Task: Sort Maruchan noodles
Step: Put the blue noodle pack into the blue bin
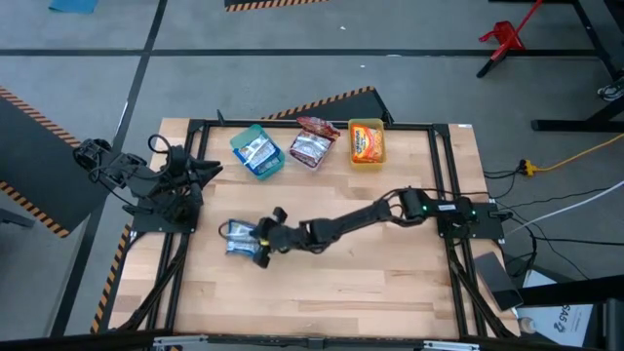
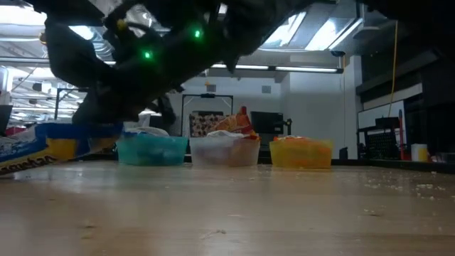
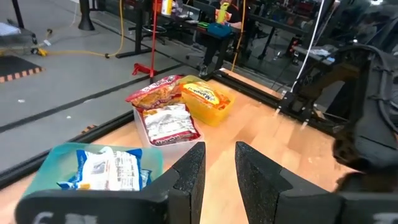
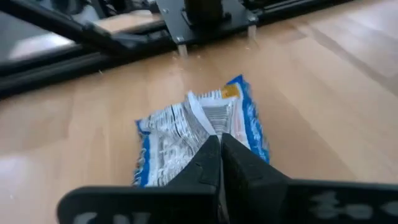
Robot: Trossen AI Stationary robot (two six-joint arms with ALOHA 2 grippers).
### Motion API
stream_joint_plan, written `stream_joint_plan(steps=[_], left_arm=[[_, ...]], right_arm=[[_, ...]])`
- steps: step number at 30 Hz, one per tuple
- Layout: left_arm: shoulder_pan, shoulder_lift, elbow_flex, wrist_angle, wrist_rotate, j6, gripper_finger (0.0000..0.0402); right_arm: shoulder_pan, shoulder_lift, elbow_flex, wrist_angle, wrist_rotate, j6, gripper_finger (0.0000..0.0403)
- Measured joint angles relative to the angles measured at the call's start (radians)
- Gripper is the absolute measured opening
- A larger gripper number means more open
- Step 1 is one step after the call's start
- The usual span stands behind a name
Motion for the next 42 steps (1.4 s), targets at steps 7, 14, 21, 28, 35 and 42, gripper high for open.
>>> stream_joint_plan(steps=[7,14,21,28,35,42], left_arm=[[0.000,0.000,0.000,0.000,0.038,-0.077,0.0082],[0.000,0.000,0.000,-0.001,0.085,-0.105,0.0082],[0.000,0.000,0.000,-0.002,0.046,-0.114,0.0082],[0.000,0.000,0.000,-0.002,0.052,-0.117,0.0082],[0.000,0.000,0.000,-0.005,0.029,-0.113,0.0082],[0.000,0.000,0.000,-0.006,0.019,-0.100,0.0082]], right_arm=[[0.075,-0.019,0.001,-0.078,0.146,-0.010,0.0006],[0.089,-0.019,0.001,-0.026,0.074,-0.141,0.0115],[0.030,0.019,0.005,0.144,-0.060,-0.266,0.0262],[0.004,0.074,0.003,0.164,-0.070,-0.226,0.0283],[0.004,0.132,0.007,0.190,-0.097,-0.219,0.0264],[0.006,0.152,0.011,0.154,-0.056,-0.206,0.0166]])
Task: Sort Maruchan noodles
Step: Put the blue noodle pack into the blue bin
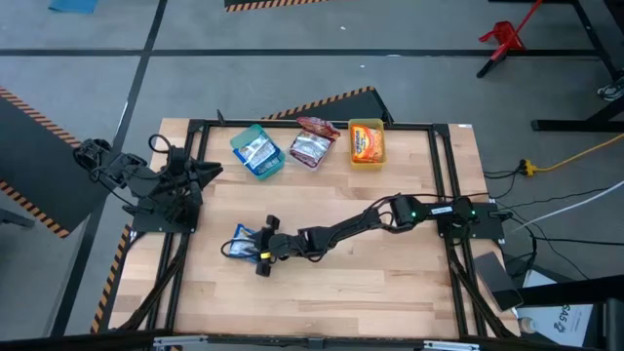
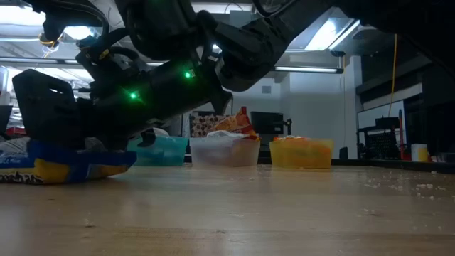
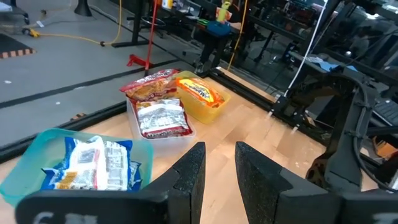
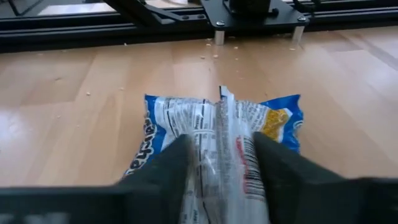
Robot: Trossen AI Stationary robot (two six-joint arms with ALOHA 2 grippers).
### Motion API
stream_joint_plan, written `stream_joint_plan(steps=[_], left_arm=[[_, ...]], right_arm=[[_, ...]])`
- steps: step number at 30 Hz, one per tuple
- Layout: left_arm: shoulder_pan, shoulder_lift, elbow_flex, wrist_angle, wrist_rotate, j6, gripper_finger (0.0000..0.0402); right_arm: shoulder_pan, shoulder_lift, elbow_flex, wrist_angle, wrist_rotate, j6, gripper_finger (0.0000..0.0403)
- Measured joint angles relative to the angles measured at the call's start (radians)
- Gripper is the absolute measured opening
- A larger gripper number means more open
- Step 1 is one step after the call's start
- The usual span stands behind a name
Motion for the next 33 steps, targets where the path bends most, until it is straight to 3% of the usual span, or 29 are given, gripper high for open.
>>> stream_joint_plan(steps=[4,6,15,33], left_arm=[[0.000,0.000,0.000,0.000,-0.031,0.021,0.0082],[0.000,0.000,0.000,0.000,-0.040,0.021,0.0082],[0.000,0.000,0.000,0.000,-0.031,0.008,0.0082],[0.000,0.000,0.000,0.001,-0.028,-0.043,0.0082]], right_arm=[[-0.001,0.001,-0.002,-0.027,0.004,0.031,0.0052],[-0.002,0.001,-0.002,-0.031,0.010,0.064,0.0015],[-0.018,-0.045,0.003,-0.078,-0.044,0.137,0.0001],[-0.097,-0.220,-0.001,-0.169,0.029,0.022,0.0001]])
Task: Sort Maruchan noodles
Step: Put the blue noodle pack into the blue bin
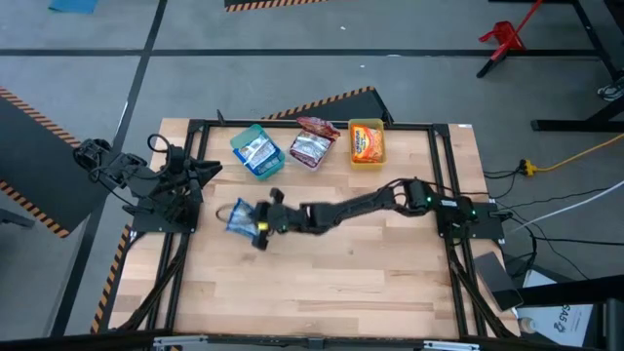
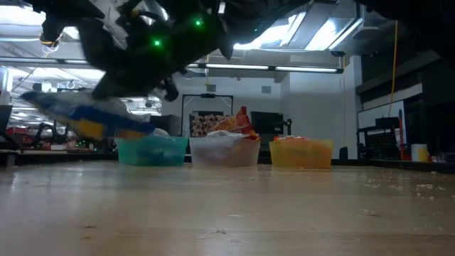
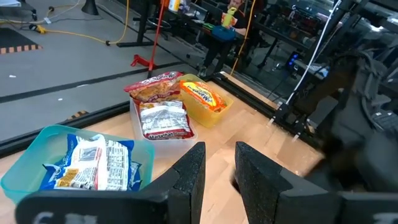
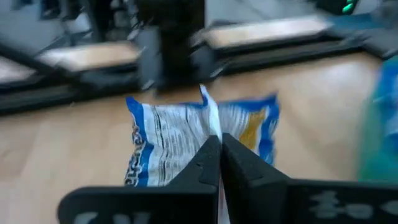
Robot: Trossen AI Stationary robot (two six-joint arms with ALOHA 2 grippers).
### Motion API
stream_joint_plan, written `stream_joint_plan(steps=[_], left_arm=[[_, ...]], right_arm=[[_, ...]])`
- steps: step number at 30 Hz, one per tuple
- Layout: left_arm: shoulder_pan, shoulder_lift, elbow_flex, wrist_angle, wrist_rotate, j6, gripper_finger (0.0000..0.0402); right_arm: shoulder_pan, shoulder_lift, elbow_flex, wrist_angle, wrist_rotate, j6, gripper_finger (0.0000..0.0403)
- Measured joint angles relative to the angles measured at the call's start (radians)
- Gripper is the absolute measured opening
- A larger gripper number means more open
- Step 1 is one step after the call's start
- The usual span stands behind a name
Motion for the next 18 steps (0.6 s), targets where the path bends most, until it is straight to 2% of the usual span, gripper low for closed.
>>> stream_joint_plan(steps=[8,14,16,18], left_arm=[[0.000,0.000,0.000,0.000,-0.005,0.009,0.0082],[0.000,0.000,0.000,0.000,-0.005,0.027,0.0082],[0.000,0.000,0.000,0.000,-0.002,0.027,0.0082],[0.000,0.000,0.000,0.000,0.001,0.030,0.0082]], right_arm=[[-0.146,-0.075,0.003,-0.031,-0.017,-0.065,0.0001],[-0.235,-0.101,0.005,-0.029,-0.206,0.020,0.0001],[-0.227,-0.082,0.005,-0.019,-0.284,0.033,0.0006],[-0.201,-0.057,0.005,-0.013,-0.309,0.042,0.0021]])
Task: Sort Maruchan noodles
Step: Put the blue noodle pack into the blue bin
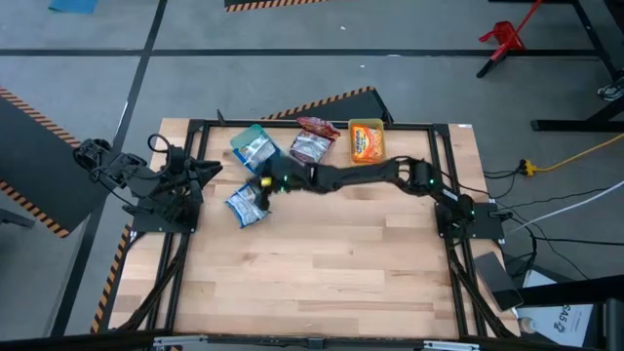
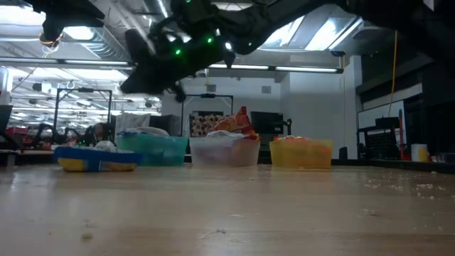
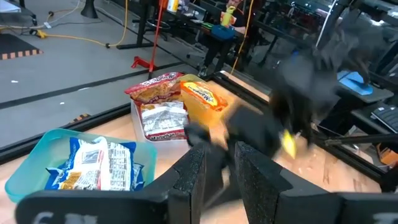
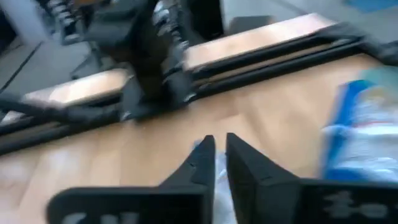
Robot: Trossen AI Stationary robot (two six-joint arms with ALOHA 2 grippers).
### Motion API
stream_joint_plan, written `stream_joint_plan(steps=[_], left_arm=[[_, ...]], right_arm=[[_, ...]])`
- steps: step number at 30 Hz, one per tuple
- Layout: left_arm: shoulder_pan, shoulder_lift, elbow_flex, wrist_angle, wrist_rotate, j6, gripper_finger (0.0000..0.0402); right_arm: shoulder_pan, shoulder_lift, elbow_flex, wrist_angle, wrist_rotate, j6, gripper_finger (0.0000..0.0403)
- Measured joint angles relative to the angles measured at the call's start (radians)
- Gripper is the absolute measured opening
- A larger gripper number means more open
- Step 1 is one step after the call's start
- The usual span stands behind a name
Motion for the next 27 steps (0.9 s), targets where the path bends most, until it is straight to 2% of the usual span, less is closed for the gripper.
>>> stream_joint_plan(steps=[3,10,14,16,21,24,27], left_arm=[[0.000,0.000,0.000,0.000,0.000,0.000,0.0082],[0.000,0.000,0.000,-0.001,0.000,0.000,0.0082],[0.000,0.000,0.000,-0.001,0.001,0.000,0.0082],[0.000,0.000,0.000,-0.001,0.000,0.001,0.0082],[0.000,0.000,0.000,-0.001,0.001,0.001,0.0082],[0.000,0.000,0.000,-0.001,0.001,0.001,0.0082],[0.000,0.000,0.000,-0.001,0.001,0.001,0.0082]], right_arm=[[0.052,0.055,-0.001,0.063,0.040,-0.033,0.0060],[0.143,0.143,-0.001,0.171,0.291,-0.055,0.0196],[0.146,0.184,-0.001,0.179,0.355,-0.026,0.0270],[0.146,0.207,0.000,0.189,0.361,-0.017,0.0292],[0.146,0.256,0.000,0.243,0.362,0.006,0.0300],[0.146,0.272,0.002,0.252,0.394,0.004,0.0285],[0.147,0.276,0.005,0.231,0.414,0.014,0.0254]])
